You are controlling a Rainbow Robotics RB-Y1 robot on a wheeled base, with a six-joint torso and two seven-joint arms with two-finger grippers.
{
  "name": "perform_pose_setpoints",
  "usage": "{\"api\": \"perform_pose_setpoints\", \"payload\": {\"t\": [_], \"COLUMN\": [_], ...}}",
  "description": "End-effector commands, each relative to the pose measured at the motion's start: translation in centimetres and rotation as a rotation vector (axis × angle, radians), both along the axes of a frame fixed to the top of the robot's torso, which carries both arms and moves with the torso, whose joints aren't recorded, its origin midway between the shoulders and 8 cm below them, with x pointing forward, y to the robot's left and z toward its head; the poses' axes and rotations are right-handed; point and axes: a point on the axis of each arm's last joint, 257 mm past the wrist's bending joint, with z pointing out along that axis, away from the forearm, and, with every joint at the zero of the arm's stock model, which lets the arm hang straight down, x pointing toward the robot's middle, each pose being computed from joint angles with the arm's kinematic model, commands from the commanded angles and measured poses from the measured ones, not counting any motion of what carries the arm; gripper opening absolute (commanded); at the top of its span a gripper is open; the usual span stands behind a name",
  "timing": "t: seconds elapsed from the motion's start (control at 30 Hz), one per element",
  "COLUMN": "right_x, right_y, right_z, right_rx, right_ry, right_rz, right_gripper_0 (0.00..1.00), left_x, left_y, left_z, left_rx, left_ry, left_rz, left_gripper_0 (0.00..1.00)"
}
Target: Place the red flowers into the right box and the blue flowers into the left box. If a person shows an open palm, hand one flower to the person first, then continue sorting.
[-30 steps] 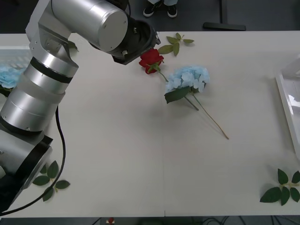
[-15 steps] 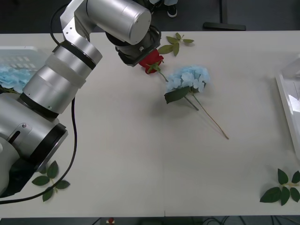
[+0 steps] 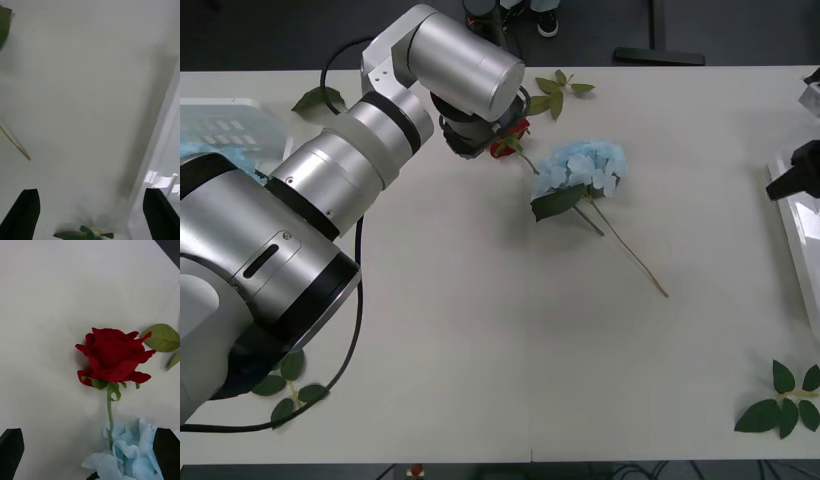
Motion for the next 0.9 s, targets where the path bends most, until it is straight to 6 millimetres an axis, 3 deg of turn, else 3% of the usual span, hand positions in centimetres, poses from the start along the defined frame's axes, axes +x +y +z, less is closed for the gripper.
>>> {"api": "perform_pose_setpoints", "payload": {"t": [0.03, 0.1, 0.27, 0.6, 0.9], "right_x": [0.4, 0.7, 1.5, 3.9, 4.5], "right_y": [4.9, 7.2, 10.3, 14.6, 17.3], "right_z": [-1.0, -2.3, -4.2, -6.9, -9.1], "right_rx": [0.019, 0.056, 0.04, -0.113, -0.123], "right_ry": [-0.016, -0.021, -0.034, -0.093, -0.096], "right_rz": [0.005, -0.018, -0.005, 0.058, 0.05], "right_gripper_0": [0.8, 0.8, 0.8, 0.8, 0.8], "left_x": [0.5, 0.4, 0.1, -0.6, 0.4], "left_y": [-2.3, -2.2, -2.8, -5.7, -4.6], "left_z": [2.2, 1.3, -0.2, -2.7, -3.7], "left_rx": [0.03, 0.042, 0.045, -0.007, -0.012], "left_ry": [-0.047, -0.035, -0.024, -0.026, -0.059], "left_rz": [-0.025, -0.01, 0.006, -0.01, 0.011], "left_gripper_0": [1.0, 1.0, 1.0, 1.0, 1.0]}}
